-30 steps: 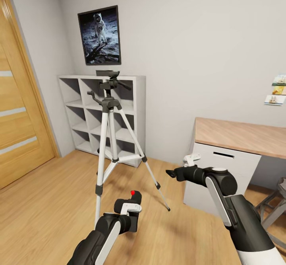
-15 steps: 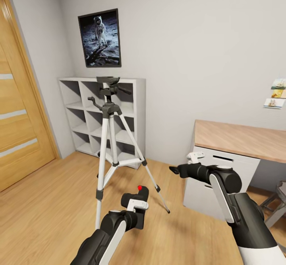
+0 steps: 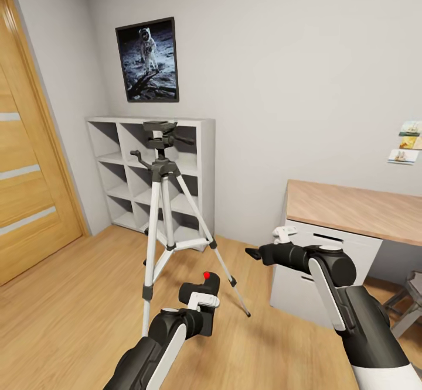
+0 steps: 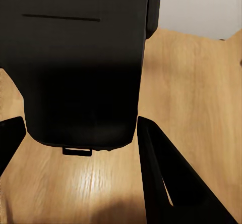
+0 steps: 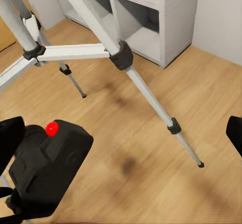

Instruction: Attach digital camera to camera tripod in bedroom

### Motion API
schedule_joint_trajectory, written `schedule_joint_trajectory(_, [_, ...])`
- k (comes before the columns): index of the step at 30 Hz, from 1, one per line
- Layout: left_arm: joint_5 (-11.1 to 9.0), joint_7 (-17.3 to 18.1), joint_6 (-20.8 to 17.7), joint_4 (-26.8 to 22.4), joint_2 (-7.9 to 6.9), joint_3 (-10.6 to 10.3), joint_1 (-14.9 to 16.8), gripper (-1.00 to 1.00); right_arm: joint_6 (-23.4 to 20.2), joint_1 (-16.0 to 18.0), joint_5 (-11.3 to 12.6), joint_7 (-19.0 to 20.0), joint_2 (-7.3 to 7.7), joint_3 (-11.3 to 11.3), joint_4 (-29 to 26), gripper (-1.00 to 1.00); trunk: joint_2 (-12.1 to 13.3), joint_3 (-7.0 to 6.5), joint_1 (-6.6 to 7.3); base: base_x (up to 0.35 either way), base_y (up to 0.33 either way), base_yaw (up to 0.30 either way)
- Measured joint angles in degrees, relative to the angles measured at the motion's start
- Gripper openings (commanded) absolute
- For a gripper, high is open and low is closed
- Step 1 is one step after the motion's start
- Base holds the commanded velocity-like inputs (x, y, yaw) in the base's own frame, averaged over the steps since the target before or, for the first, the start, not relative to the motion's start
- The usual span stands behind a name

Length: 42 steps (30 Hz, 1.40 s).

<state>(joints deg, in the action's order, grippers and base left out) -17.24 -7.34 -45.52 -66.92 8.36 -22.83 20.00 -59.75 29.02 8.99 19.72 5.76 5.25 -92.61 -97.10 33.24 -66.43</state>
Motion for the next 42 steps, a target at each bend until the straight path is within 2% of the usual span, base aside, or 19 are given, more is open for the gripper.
schedule_joint_trajectory(2, [0.00,-0.01,0.00,0.01,0.00,0.02,0.00,-1.00,0.01,-0.03,-0.05,2.14,0.00,0.05,0.00,1.00,0.80,-0.36,0.44,0.000,0.000,0.000])
schedule_joint_trajectory(7, [0.00,-0.02,-0.01,0.11,0.00,0.04,0.00,-1.00,0.01,-0.09,-0.12,3.73,0.01,-0.05,0.00,1.00,2.81,-1.26,1.54,0.000,0.000,0.000])
schedule_joint_trajectory(29, [-0.01,-0.02,0.02,0.62,0.00,0.05,0.00,-1.00,0.02,-0.07,-0.15,4.50,-0.14,-0.36,-0.01,1.00,11.63,-5.21,6.37,0.000,0.000,0.000])
schedule_joint_trajectory(42, [-0.03,-0.61,0.34,0.71,-0.02,-0.99,-0.09,-1.00,0.02,0.05,-0.17,4.51,-0.17,-0.35,0.01,1.00,11.65,-5.36,6.38,0.000,-0.030,0.083])
